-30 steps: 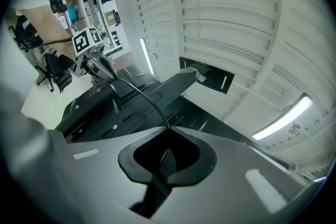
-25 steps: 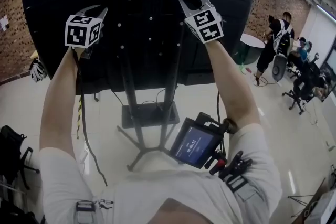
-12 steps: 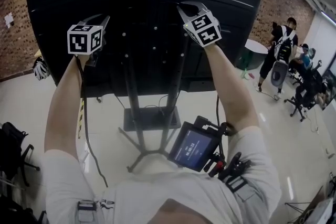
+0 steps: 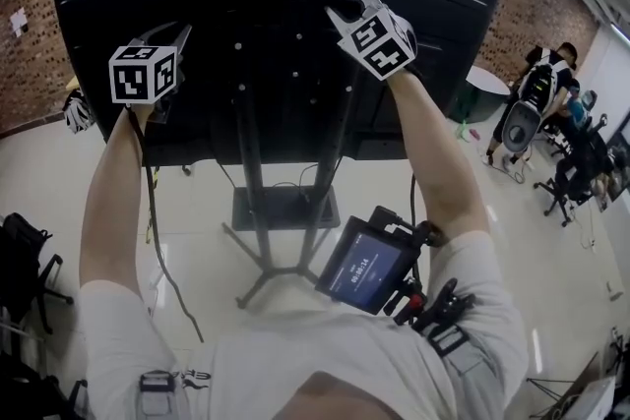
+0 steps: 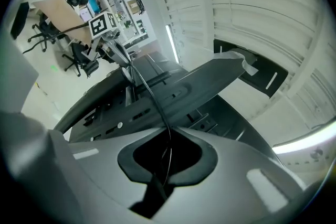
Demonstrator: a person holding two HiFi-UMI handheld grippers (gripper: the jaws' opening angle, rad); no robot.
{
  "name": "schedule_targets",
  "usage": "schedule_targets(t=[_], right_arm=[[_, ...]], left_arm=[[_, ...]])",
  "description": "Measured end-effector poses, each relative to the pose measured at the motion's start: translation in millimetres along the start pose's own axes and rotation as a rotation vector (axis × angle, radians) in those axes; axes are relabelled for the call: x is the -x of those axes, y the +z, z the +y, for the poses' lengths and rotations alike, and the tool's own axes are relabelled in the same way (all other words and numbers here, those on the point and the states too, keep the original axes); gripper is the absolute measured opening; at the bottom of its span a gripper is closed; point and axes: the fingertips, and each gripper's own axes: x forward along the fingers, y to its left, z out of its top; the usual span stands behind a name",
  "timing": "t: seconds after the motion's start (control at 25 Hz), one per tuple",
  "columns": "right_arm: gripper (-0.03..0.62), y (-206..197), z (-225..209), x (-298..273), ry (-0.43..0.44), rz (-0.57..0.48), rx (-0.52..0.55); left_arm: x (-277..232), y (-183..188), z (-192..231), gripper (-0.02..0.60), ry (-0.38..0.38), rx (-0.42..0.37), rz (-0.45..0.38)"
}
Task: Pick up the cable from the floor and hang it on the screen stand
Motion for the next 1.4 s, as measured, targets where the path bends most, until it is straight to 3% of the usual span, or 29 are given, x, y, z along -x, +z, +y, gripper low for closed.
schedule_targets(t=[0.12,0.24,0.36,0.6,0.84,1.2,1.4], right_arm=[[0.043,-0.9,7.2,2.5,0.028,0.002,0.001],[0.145,1.5,16.8,7.4,0.073,-0.024,-0.026],[0.201,1.6,22.0,14.8,0.08,-0.047,-0.046],[0.202,5.6,24.2,42.2,0.014,-0.111,-0.083],[0.179,-0.2,37.2,69.5,-0.041,-0.175,-0.196],[0.163,-41.9,85.1,84.8,-0.013,-0.15,-0.389],[0.158,-43.5,95.2,84.9,0.0,-0.158,-0.449]], left_arm=[[0.2,-14.9,-0.5,0.043,0.0,0.009,0.023],[-0.1,-26.8,2.3,0.043,-0.002,0.039,0.036],[-0.6,-30.2,2.3,0.043,-0.005,0.061,0.029],[-0.1,-38.5,-5.4,0.044,-0.02,0.105,0.012],[0.0,-48.8,-21.0,0.046,-0.061,0.215,-0.089],[16.6,-55.7,-33.9,0.067,-0.102,0.402,-0.247],[25.7,-63.8,-29.6,0.068,-0.078,0.425,-0.246]])
